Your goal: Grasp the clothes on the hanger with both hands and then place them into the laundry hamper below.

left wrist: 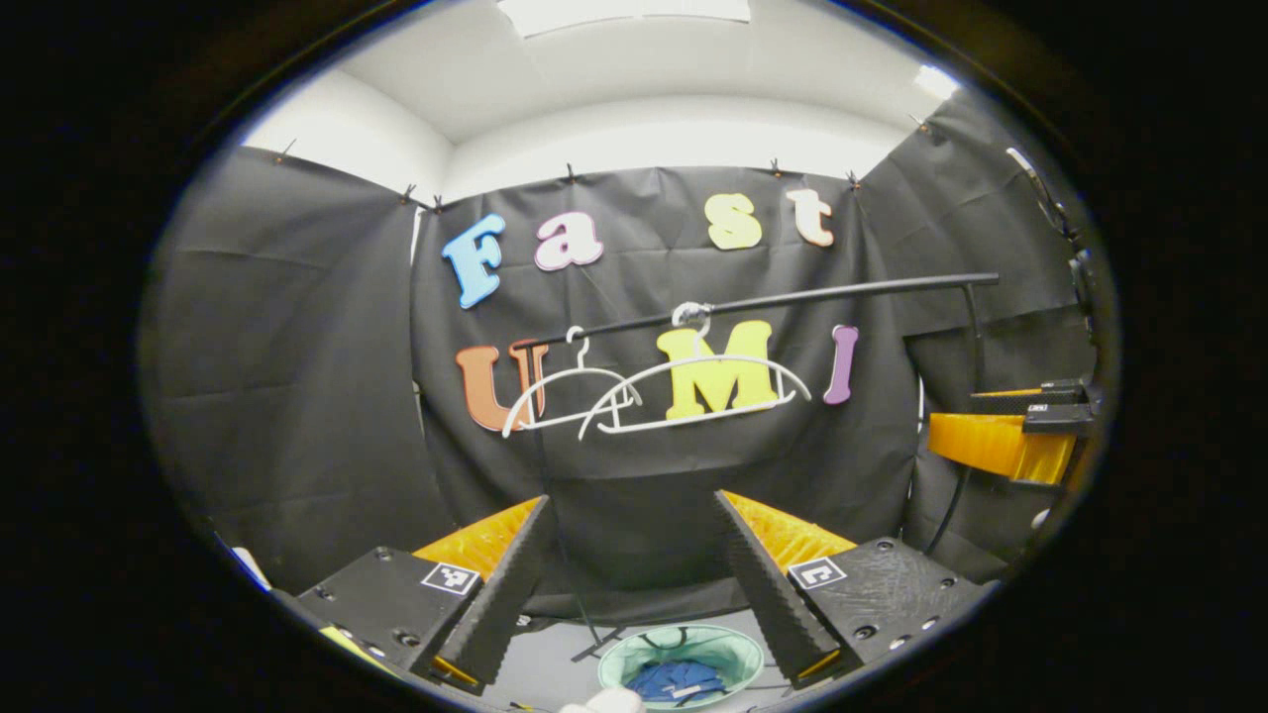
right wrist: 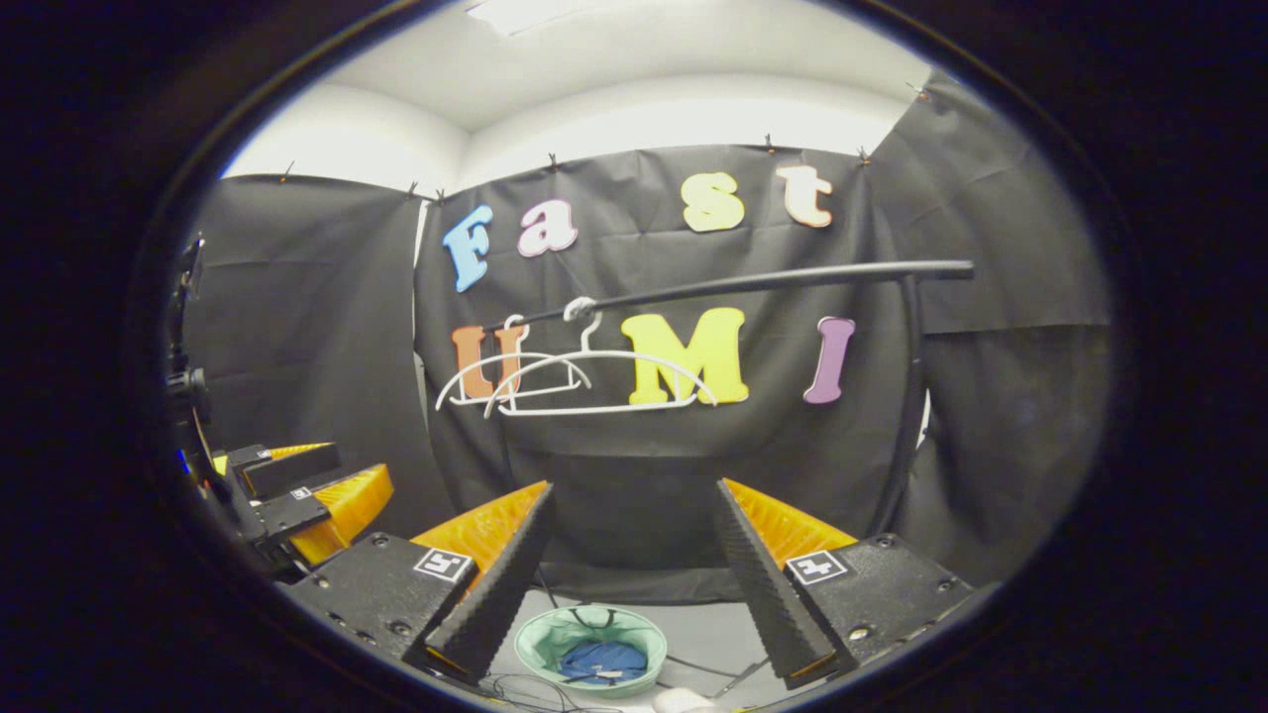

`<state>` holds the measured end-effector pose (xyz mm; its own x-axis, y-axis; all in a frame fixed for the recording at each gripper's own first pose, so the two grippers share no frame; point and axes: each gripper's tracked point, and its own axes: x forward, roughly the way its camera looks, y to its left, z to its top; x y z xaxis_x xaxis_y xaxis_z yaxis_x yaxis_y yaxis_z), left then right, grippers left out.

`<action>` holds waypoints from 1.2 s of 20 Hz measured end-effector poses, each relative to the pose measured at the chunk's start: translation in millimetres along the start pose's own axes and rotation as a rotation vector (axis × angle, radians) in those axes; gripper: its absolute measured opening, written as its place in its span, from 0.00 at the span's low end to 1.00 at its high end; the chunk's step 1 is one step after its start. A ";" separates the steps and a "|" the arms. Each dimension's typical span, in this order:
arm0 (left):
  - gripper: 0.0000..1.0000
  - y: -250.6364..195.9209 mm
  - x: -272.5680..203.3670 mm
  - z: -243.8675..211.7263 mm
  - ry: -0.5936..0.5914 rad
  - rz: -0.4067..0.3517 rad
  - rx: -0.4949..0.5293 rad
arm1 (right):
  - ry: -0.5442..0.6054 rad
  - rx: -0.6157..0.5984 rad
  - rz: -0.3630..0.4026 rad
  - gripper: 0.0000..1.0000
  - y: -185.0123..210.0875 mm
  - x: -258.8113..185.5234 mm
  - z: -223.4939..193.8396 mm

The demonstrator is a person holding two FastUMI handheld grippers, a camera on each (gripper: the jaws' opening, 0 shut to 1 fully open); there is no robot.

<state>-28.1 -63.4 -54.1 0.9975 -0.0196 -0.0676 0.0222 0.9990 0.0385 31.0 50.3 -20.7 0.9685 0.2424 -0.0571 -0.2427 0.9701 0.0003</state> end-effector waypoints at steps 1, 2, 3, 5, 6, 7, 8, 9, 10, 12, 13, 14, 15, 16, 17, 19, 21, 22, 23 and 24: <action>0.98 -4.9 -9.9 7.0 -0.005 0.004 -0.009 | -0.008 0.001 -0.002 1.00 -12.8 -17.7 3.5; 0.98 -10.5 -19.0 14.4 -0.012 0.008 -0.020 | -0.016 -0.002 0.000 1.00 -25.2 -30.9 6.3; 0.98 -15.8 -27.6 21.0 -0.017 0.015 -0.031 | -0.018 -0.003 -0.008 1.00 -40.5 -44.7 6.4; 0.98 -22.4 -48.4 30.9 -0.027 0.041 -0.049 | -0.023 0.005 -0.023 1.00 -75.0 -74.4 9.5; 0.99 -28.3 -57.7 38.1 -0.032 0.059 -0.052 | -0.022 0.013 -0.024 1.00 -85.7 -86.4 8.8; 0.99 -35.5 -66.4 42.0 -0.031 0.072 -0.057 | -0.020 0.022 -0.023 1.00 -95.3 -96.5 7.5; 0.99 -44.1 -75.3 46.7 -0.034 0.081 -0.057 | -0.026 0.028 -0.018 1.00 -105.1 -107.4 8.6; 0.99 -52.5 -83.6 50.0 -0.039 0.092 -0.057 | -0.032 0.029 -0.012 1.00 -114.9 -117.0 9.6; 0.99 -59.5 -92.3 52.7 -0.040 0.101 -0.051 | -0.037 0.030 -0.008 1.00 -124.2 -125.7 10.3; 0.99 -71.7 -110.4 57.0 -0.042 0.129 -0.044 | -0.046 0.033 0.009 1.00 -140.3 -149.0 4.7; 0.99 -79.4 -121.4 57.9 -0.043 0.140 -0.046 | -0.053 0.038 0.018 0.99 -145.6 -159.1 3.3; 0.98 -84.7 -129.2 58.8 -0.047 0.151 -0.047 | -0.057 0.042 0.028 1.00 -150.4 -165.4 2.9; 0.98 -88.8 -138.2 59.5 -0.046 0.167 -0.045 | -0.062 0.043 0.036 0.98 -154.3 -170.8 1.9; 0.99 -92.0 -144.9 60.7 -0.048 0.180 -0.041 | -0.069 0.044 0.041 1.00 -157.9 -173.5 1.9; 0.98 -95.9 -152.0 61.8 -0.050 0.189 -0.031 | -0.080 0.048 0.046 1.00 -161.7 -177.0 3.0; 0.98 -99.8 -162.0 65.3 -0.060 0.206 -0.009 | -0.082 0.058 0.062 1.00 -164.2 -181.9 -2.3; 0.98 -105.8 -164.1 59.9 -0.034 0.209 0.006 | -0.077 0.065 0.069 0.99 -167.8 -185.4 -4.7; 0.99 -109.8 -165.9 58.5 -0.033 0.204 0.009 | -0.086 0.067 0.069 1.00 -170.0 -186.5 -1.2; 0.98 -112.1 -165.9 60.4 -0.038 0.199 0.009 | -0.096 0.066 0.066 0.98 -170.9 -188.5 0.8; 0.98 -111.9 -165.2 64.0 -0.044 0.194 0.010 | -0.102 0.065 0.060 0.99 -171.5 -188.5 2.7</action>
<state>-191.1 -174.5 16.5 0.9851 0.1717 -0.0141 -0.1707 0.9837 0.0562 -109.7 -161.7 -7.3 0.9538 0.2968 0.0463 -0.2994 0.9519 0.0653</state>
